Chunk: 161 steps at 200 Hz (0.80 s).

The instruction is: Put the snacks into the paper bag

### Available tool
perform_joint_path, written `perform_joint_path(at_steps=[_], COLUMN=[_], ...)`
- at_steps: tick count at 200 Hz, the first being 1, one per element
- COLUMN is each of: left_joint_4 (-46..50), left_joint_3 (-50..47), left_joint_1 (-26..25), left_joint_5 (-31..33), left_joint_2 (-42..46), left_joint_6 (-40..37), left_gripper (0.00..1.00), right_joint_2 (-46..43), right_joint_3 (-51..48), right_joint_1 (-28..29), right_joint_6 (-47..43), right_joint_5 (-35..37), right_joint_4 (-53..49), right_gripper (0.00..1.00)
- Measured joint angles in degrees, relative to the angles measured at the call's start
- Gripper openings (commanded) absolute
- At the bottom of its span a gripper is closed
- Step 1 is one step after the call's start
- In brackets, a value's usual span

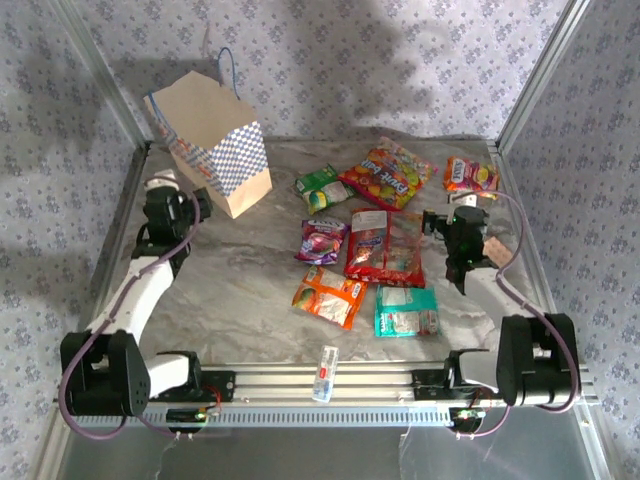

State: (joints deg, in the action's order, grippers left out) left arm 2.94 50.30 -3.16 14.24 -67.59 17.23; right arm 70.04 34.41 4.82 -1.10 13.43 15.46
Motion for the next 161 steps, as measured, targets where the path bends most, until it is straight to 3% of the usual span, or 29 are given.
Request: perform_joint_path(at_steps=[71, 101, 123, 161], left_joint_4=[17.57, 28.85, 31.15, 30.67], left_joint_3=[13.90, 27.08, 32.39, 32.70], left_joint_1=[-2.97, -2.97, -2.97, -2.97], left_joint_5=[3.30, 3.82, 3.78, 2.71], left_joint_2=[1.27, -2.91, -4.31, -5.27], left_joint_6=[5.68, 8.57, 10.34, 11.63], left_gripper=[0.91, 0.88, 0.83, 0.85], right_joint_2=[-1.11, -1.27, -2.10, -3.74], right_joint_3=[5.73, 8.13, 8.59, 10.14], right_joint_1=[4.02, 5.90, 7.08, 7.61], right_joint_6=[-0.22, -0.35, -0.46, -0.39], right_joint_5=[1.07, 0.70, 0.46, -0.81], right_joint_4=[-9.20, -11.39, -12.17, -14.16], right_gripper=[1.00, 1.00, 1.00, 1.00])
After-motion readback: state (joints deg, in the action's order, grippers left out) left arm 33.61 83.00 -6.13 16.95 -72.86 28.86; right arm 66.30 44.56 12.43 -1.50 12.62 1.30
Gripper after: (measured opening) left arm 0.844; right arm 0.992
